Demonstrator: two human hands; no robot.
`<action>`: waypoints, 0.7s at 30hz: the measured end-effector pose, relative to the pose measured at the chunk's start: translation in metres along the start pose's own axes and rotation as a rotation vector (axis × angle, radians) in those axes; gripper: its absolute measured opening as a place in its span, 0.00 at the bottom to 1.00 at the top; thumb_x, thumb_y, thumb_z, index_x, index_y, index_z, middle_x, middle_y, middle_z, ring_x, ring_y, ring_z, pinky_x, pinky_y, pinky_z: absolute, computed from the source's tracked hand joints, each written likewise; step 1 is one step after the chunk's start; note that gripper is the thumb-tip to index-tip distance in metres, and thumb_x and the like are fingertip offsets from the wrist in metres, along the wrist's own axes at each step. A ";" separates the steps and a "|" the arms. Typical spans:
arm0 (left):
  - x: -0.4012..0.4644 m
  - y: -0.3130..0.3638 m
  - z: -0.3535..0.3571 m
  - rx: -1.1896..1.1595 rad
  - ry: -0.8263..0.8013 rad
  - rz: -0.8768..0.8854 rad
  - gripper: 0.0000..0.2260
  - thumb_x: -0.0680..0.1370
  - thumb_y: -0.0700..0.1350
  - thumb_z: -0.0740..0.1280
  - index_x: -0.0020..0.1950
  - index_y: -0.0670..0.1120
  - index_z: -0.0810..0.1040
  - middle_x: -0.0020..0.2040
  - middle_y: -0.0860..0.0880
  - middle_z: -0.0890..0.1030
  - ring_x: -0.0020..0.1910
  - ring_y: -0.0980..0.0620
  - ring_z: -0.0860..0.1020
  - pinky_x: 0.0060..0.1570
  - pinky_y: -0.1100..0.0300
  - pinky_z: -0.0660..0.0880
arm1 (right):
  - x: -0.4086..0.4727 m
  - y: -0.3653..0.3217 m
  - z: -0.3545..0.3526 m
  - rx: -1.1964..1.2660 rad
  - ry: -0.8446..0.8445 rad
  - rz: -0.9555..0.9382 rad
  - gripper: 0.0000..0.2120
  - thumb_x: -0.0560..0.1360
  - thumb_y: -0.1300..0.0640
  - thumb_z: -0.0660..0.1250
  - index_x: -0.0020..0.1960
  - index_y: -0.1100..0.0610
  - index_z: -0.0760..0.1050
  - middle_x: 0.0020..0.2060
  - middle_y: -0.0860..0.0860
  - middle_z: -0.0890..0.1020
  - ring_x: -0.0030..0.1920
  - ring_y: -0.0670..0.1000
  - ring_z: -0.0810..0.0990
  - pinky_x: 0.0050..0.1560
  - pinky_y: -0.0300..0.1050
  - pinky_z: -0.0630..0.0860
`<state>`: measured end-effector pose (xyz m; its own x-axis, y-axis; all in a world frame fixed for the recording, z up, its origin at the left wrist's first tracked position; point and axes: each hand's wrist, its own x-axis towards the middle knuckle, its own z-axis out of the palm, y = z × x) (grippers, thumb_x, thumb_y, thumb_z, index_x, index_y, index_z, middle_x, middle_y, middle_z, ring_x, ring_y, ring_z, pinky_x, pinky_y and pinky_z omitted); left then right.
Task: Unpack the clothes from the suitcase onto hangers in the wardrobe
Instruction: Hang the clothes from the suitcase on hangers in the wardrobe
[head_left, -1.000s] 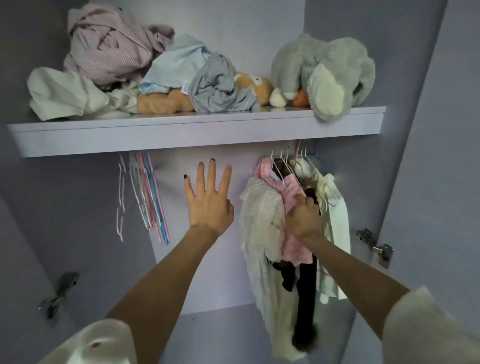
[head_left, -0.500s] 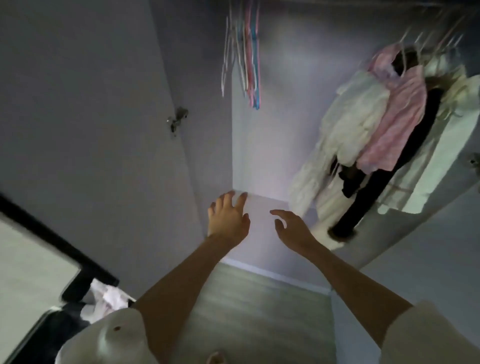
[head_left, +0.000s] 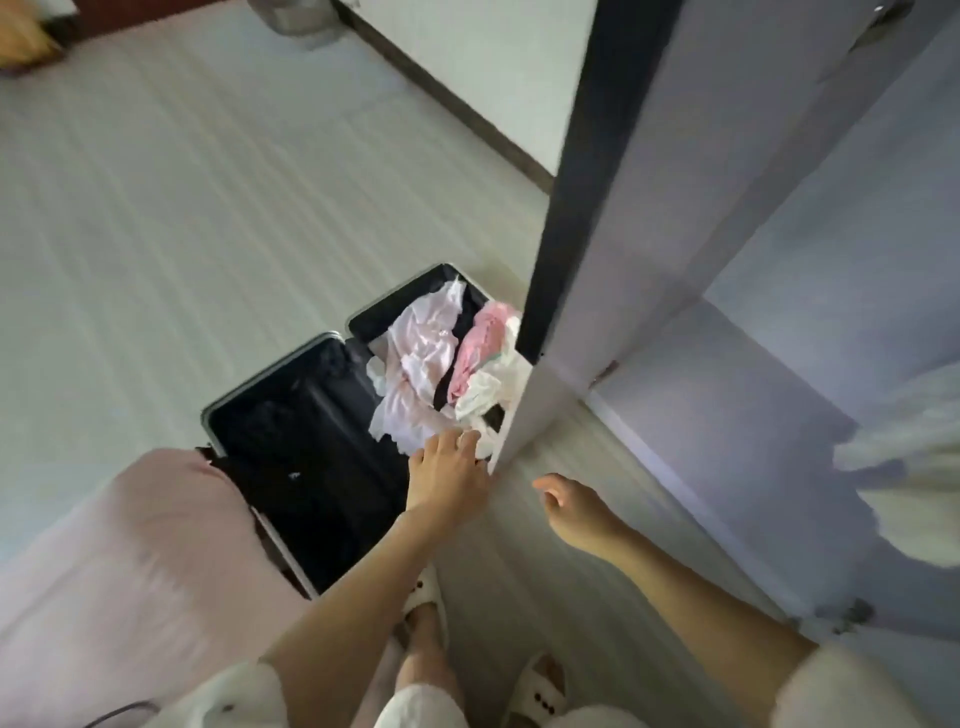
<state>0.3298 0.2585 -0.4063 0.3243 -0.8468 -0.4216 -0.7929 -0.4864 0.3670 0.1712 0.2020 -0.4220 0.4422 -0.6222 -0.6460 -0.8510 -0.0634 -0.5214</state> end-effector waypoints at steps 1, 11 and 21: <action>0.005 -0.021 -0.005 -0.019 0.008 -0.032 0.19 0.79 0.47 0.56 0.71 0.49 0.64 0.70 0.49 0.65 0.69 0.47 0.64 0.66 0.53 0.60 | 0.013 -0.016 0.008 -0.005 -0.029 0.003 0.18 0.80 0.61 0.52 0.68 0.59 0.68 0.67 0.55 0.73 0.67 0.53 0.70 0.64 0.40 0.65; 0.082 -0.210 -0.025 -0.145 -0.052 -0.341 0.21 0.81 0.46 0.54 0.74 0.47 0.59 0.71 0.47 0.63 0.70 0.46 0.62 0.67 0.50 0.62 | 0.159 -0.132 0.094 -0.069 -0.190 -0.014 0.17 0.81 0.59 0.49 0.68 0.56 0.66 0.63 0.54 0.73 0.58 0.52 0.74 0.50 0.41 0.68; 0.193 -0.370 0.151 -0.362 0.001 -0.661 0.24 0.79 0.44 0.58 0.74 0.45 0.56 0.72 0.45 0.61 0.70 0.44 0.61 0.63 0.50 0.67 | 0.360 -0.081 0.249 -0.294 -0.334 -0.120 0.20 0.80 0.59 0.52 0.72 0.54 0.61 0.66 0.55 0.71 0.64 0.54 0.72 0.63 0.47 0.69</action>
<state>0.6083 0.3071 -0.7484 0.6745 -0.3541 -0.6478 -0.2140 -0.9336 0.2876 0.4699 0.1772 -0.7515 0.5685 -0.3142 -0.7603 -0.8112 -0.3683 -0.4543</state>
